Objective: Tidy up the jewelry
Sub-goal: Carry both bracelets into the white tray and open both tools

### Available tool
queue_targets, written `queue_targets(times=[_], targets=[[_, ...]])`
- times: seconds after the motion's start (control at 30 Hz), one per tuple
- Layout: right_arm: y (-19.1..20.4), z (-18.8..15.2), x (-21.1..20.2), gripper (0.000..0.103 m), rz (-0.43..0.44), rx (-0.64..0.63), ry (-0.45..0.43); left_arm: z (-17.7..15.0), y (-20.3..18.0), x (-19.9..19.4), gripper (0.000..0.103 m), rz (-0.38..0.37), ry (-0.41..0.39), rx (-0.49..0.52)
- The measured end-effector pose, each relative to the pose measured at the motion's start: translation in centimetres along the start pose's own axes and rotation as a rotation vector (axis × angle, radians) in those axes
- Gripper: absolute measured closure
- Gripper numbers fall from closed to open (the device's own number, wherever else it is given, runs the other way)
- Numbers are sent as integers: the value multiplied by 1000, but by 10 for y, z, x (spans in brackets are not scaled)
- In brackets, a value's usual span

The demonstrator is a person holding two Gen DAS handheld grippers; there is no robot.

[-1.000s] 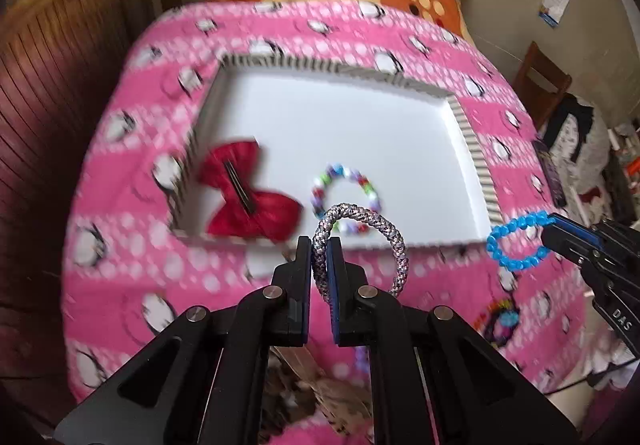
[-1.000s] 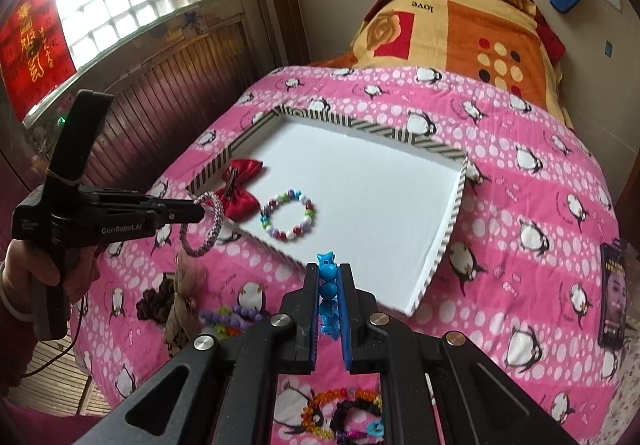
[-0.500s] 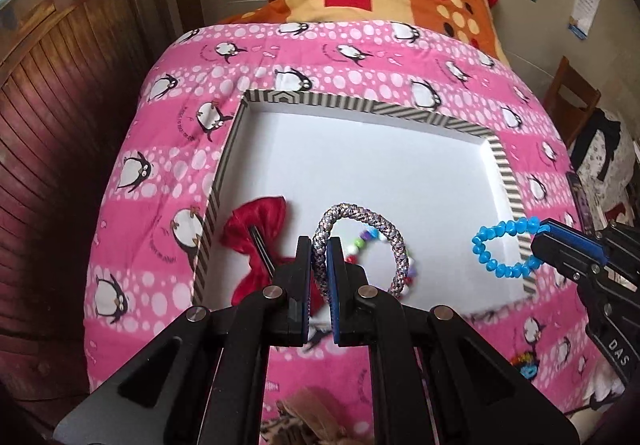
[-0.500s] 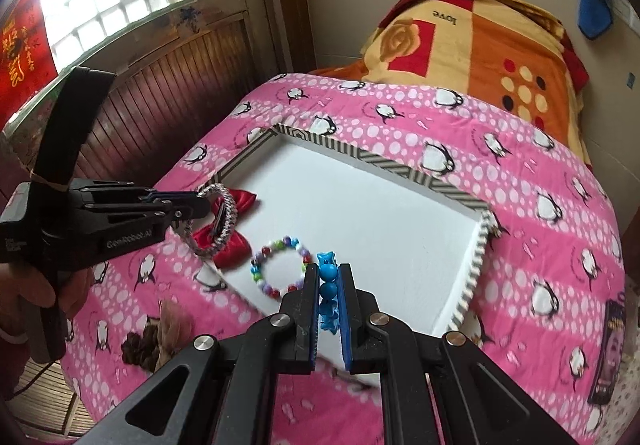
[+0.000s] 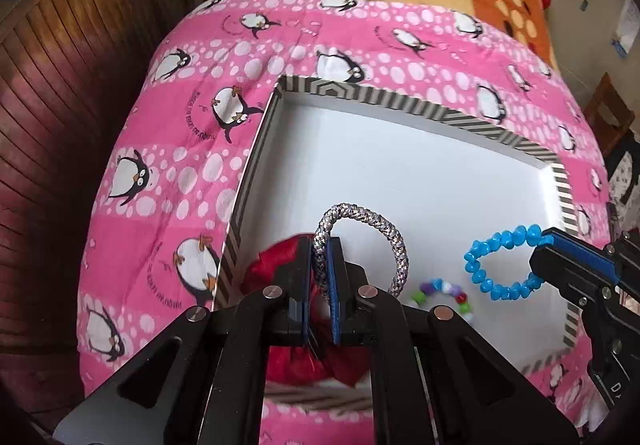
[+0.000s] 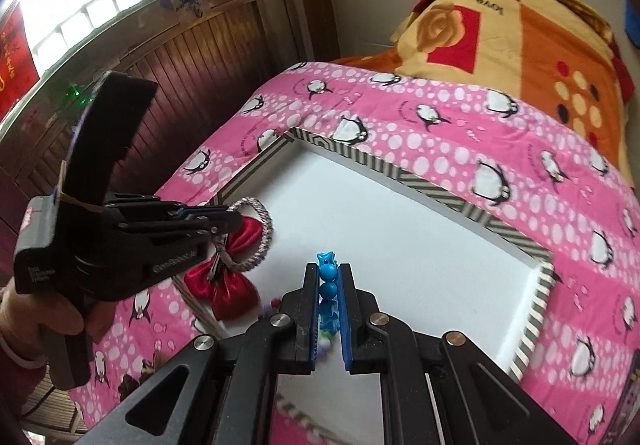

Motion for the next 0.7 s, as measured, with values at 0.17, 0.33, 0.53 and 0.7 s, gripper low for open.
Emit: queue_targets(times=[0.17,0.33,0.53,0.7], targets=[[-20,16,32,95,28,44,27,9,2,19,97,31,16,-11],[-45,25,67,95,8,111,63,14,0,35,97,68,28,2],[-65,25,89,95,-58,159,100,22,-2,47,97,93,23,12],[-72,24,93,77,-64,180,117,26,-2,49,97,95,18,6]])
Point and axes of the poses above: each gripper's, at about its wrist camera, not at the fingertips, and x roughly the way its jaws point, y to its left, z to its top, the point moved 1 cm from there along x, roughly the way its jaws point
